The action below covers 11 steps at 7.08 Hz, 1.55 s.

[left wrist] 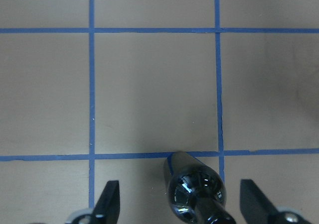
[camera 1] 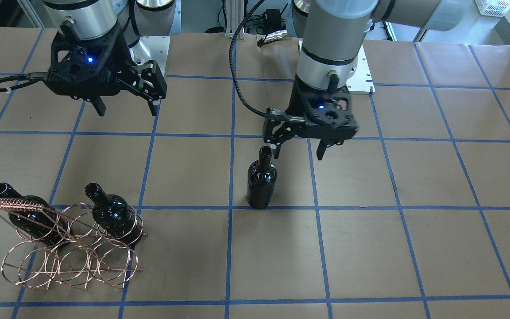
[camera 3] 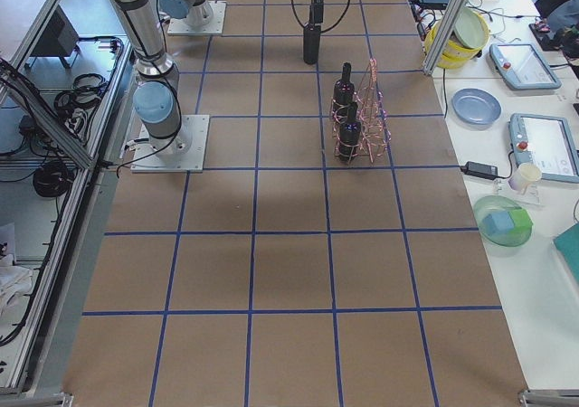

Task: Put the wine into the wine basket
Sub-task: 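Open the left gripper and lift away while the right arm swings toward the bottle, then lower the right gripper over the bottle neck and grasp it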

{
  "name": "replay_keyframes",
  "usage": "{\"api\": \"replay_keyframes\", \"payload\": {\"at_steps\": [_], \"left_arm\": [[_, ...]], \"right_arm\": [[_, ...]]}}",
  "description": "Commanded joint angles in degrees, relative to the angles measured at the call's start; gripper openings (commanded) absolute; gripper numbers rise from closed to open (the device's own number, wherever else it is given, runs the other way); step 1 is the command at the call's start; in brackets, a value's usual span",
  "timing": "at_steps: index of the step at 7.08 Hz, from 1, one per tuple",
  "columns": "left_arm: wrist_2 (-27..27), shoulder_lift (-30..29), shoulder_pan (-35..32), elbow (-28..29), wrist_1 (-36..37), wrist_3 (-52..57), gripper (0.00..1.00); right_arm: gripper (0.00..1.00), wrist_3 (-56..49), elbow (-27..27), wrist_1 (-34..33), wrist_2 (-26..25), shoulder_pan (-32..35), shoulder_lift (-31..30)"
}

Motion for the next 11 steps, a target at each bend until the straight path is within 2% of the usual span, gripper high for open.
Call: {"api": "replay_keyframes", "payload": {"at_steps": [1,2,3,5,6,7,10,11], "left_arm": [[-3.8,1.8,10.2,5.9,-11.7,4.2,0.95],[-3.4,3.3,10.8,5.9,-15.7,5.5,0.95],[-3.2,5.9,10.0,5.5,-20.3,5.5,1.00],[-1.4,7.5,9.9,3.3,-20.7,5.9,1.00],[2.7,8.0,9.8,1.9,-20.4,8.4,1.00],[2.5,8.4,9.8,2.0,-20.1,15.8,1.00],[2.0,8.8,8.4,1.8,-20.1,16.2,1.00],[1.9,9.0,8.4,1.8,-20.1,16.2,1.00]], "right_arm": [[1.00,9.5,-2.6,-2.8,0.2,4.6,4.3],[1.00,13.5,-5.7,-3.0,-0.1,7.8,7.6],[1.00,20.3,-7.2,-5.8,-0.2,12.0,11.1],[1.00,27.6,-7.7,-12.7,-2.2,17.3,15.8],[1.00,29.0,-8.0,-13.5,-2.1,17.8,16.9],[1.00,29.1,-8.2,-13.8,-2.3,19.5,18.0],[0.99,27.2,-7.4,-14.4,-1.9,21.3,19.3],[0.96,26.6,-6.4,-14.6,-1.5,21.3,19.8]]}}
